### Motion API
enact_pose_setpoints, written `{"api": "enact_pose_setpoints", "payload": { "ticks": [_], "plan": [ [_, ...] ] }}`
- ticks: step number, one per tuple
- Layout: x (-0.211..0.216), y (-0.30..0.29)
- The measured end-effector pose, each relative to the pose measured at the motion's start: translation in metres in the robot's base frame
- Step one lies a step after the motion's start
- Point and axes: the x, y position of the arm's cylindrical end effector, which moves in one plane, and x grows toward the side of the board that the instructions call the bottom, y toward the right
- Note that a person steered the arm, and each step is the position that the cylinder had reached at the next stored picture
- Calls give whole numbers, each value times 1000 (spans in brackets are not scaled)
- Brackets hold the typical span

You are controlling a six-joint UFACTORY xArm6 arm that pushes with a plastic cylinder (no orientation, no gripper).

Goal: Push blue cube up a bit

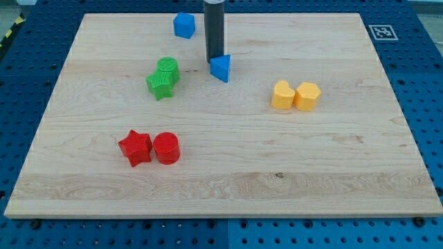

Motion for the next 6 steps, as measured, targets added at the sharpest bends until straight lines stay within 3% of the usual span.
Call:
{"api": "enact_pose_setpoints", "payload": {
  "ticks": [1, 2, 6],
  "plan": [
    [0, -12],
    [-28, -42],
    [-87, -50]
  ]
}}
